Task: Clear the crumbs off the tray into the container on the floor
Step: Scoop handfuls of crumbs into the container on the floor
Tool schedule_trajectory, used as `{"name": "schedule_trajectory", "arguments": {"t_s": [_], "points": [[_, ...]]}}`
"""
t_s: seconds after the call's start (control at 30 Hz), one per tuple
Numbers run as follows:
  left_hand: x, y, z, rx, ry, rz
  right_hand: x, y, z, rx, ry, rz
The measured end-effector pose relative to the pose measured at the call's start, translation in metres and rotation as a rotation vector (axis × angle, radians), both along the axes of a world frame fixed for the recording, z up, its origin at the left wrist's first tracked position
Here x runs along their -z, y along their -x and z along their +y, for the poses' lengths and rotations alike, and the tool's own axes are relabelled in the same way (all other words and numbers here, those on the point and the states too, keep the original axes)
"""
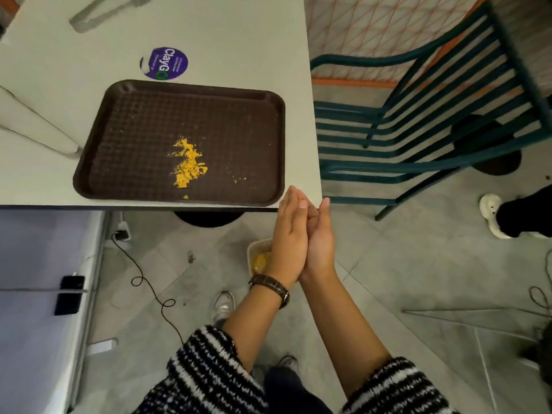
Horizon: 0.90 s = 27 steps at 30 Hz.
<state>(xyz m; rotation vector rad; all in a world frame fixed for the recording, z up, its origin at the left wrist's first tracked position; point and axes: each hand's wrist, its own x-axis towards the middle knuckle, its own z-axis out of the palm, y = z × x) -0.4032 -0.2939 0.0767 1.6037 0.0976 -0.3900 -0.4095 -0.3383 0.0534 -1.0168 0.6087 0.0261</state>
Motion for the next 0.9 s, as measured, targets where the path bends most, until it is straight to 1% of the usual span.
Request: {"name": "schedule_trajectory", "arguments": {"t_s": [0.07, 0.2, 0.33, 0.5, 0.57, 0.67, 0.73, 0.83, 0.87, 0.9], "points": [[0.018, 0.014, -0.008, 0.011, 0.01, 0.066, 0.014, 0.018, -0.008, 0.008, -0.007, 0.017], [0.077, 0.033, -0.013, 0.02, -0.053, 0.084, 0.064, 0.04, -0.014, 0.059, 0.012, 0.124], [0.154, 0.041, -0.013, -0.002, -0.044, 0.278, 0.138, 0.05, -0.011, 0.047, -0.042, 0.23], [0.259, 0.017, -0.005, -0.018, -0.058, 0.368, 0.244, 0.026, -0.002, 0.044, -0.011, 0.31], [0.3, 0.003, -0.002, -0.059, -0.051, 0.469, 0.286, 0.01, 0.002, 0.056, -0.026, 0.365], [0.358, -0.016, 0.005, -0.142, 0.023, 0.667, 0.341, -0.01, 0.003, 0.055, -0.054, 0.482], [0.386, -0.029, 0.011, -0.173, 0.044, 0.723, 0.374, -0.016, -0.002, 0.004, -0.074, 0.498], [0.405, -0.045, 0.017, -0.212, 0.102, 0.752, 0.396, -0.019, -0.008, -0.025, -0.058, 0.538], [0.402, -0.048, 0.019, -0.235, 0.118, 0.759, 0.399, -0.02, -0.007, -0.046, -0.052, 0.539], [0.416, -0.047, 0.016, -0.267, 0.137, 0.772, 0.394, -0.021, -0.005, -0.075, -0.031, 0.535]]}}
